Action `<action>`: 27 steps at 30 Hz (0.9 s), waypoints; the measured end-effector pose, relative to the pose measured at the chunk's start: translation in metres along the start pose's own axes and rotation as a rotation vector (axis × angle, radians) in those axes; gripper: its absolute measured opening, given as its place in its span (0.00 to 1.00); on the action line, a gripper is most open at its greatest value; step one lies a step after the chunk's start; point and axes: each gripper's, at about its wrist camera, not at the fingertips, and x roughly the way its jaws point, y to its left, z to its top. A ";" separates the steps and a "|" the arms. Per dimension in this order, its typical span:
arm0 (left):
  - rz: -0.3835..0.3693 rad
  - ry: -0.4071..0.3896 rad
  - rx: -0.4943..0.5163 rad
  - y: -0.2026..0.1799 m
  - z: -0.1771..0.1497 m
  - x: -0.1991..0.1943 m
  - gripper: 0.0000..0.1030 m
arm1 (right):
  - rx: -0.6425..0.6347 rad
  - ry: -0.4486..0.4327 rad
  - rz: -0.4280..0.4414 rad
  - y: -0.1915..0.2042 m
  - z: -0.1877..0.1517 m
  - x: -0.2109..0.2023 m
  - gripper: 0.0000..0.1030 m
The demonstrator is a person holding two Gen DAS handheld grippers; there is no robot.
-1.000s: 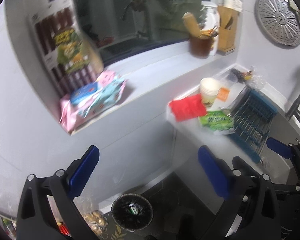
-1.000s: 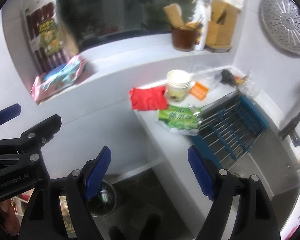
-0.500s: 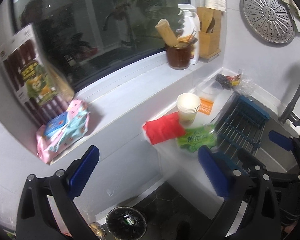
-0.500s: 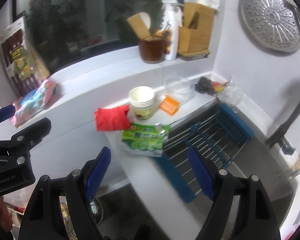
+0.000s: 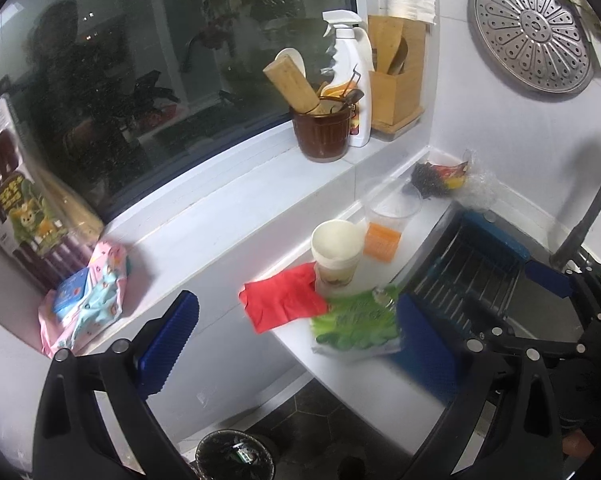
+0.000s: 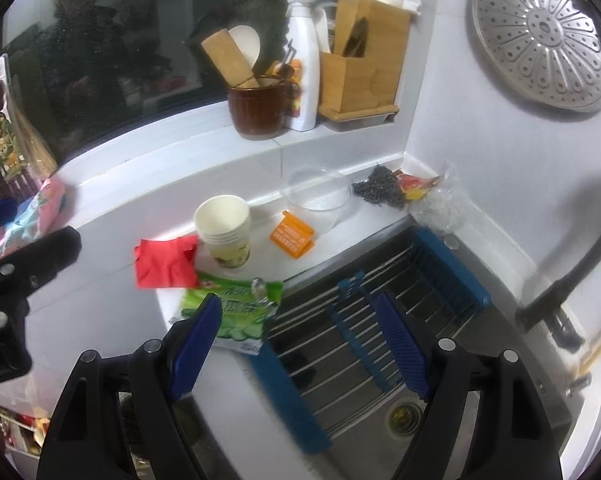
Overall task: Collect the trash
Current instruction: 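Move the right tool toward the clear plastic bowl beside the steel wool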
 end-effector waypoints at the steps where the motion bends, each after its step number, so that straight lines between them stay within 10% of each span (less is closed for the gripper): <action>1: 0.004 0.000 0.001 -0.002 0.002 0.001 0.94 | -0.004 0.000 -0.002 -0.003 0.002 0.004 0.75; 27: 0.080 0.052 -0.014 -0.019 0.033 0.050 0.94 | -0.050 0.022 -0.006 -0.044 0.070 0.105 0.75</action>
